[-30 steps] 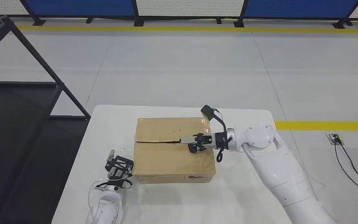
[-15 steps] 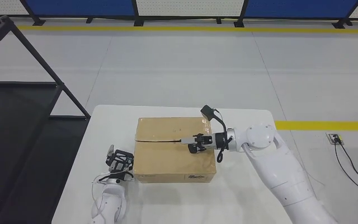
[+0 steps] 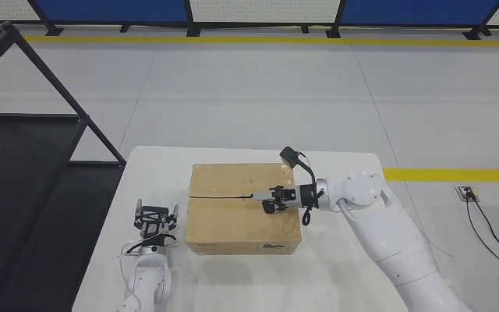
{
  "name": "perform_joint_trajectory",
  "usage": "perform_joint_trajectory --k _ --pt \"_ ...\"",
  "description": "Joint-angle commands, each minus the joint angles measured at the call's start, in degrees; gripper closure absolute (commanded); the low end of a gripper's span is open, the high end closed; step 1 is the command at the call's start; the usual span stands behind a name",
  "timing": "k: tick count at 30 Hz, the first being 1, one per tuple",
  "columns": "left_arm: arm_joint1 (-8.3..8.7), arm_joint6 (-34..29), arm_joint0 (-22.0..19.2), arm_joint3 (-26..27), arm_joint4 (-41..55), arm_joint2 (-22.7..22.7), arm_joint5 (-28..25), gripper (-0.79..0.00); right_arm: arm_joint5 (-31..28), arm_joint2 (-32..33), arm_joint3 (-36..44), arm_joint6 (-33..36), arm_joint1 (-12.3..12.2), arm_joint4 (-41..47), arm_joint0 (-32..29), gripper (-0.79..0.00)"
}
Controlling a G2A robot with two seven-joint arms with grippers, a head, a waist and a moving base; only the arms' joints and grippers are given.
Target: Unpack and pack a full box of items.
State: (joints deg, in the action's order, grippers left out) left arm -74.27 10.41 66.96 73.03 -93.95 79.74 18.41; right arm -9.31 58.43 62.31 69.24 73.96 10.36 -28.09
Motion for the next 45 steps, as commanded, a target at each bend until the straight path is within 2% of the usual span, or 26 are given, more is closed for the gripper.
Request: perform_joint_trajectory --k 1,3,8,11,14,18,23,27,29,30,37,39,40,45 --pt "0.31 0.83 1.92 2.29 1.98 1.64 -3.17 -0.785 -0.1 -0.18 -0.37 0.03 0.04 0.23 0.26 -0.785" --pt "0.82 0.76 3.55 4.44 1.11 3.56 -5.48 -0.785 -0.13 -0.41 -0.77 0.07 0.1 0.45 0.54 -0.785" --pt "1.19 0.69 6.38 9.19 3.72 7.11 -6.42 -0.785 -0.43 -1.06 -1.83 0.16 0.28 0.92 1.3 -0.785" --pt "0.93 3.66 8.16 13.26 13.5 9.99 -7.4 -0.785 -0.65 -1.29 -2.43 0.3 0.34 1.22 1.59 -0.785" --pt "1.13 3.82 10.24 15.84 20.87 13.27 -13.16 -0.785 -0.88 -1.34 -2.87 0.38 0.33 1.46 1.79 -0.785" --pt "1.53 2.21 11.24 16.74 22.06 15.68 -16.46 -0.785 -1.04 -1.45 -3.08 0.49 0.32 1.75 1.92 -0.785" --pt "1.51 2.04 11.42 16.93 24.03 16.94 -16.08 -0.785 -1.05 -1.74 -3.51 0.59 0.34 1.99 2.08 -0.785" --pt "1.04 3.01 12.07 18.92 35.04 18.28 -18.39 -0.785 -1.2 -1.91 -4.01 0.54 0.36 2.2 2.25 -0.785" --pt "0.94 -0.38 12.78 20.31 42.69 19.37 -21.42 -0.785 -1.17 -2.01 -4.18 0.59 0.37 2.28 2.34 -0.785" --pt "1.05 -2.26 13.05 20.83 43.41 19.79 -22.34 -0.785 -1.21 -2.04 -4.23 0.66 0.38 2.41 2.37 -0.785" --pt "1.05 -2.26 13.05 20.83 43.41 19.79 -22.34 -0.785 -1.43 -2.1 -4.67 0.88 0.31 2.79 2.45 -0.785" --pt "0.95 -6.36 13.07 20.83 47.3 18.98 -23.43 -0.785 -1.54 -2.12 -4.78 0.98 0.3 2.94 2.48 -0.785" --pt "0.94 -10.26 12.85 21.09 50.86 18.89 -24.17 -0.785 -1.64 -2.18 -4.84 1.07 0.3 2.97 2.49 -0.785" --pt "1.16 -31.17 10.61 21.18 70.08 20.54 -21.48 -0.785 -2.02 -2.27 -5.79 1.37 0.28 3.33 2.52 -0.785"
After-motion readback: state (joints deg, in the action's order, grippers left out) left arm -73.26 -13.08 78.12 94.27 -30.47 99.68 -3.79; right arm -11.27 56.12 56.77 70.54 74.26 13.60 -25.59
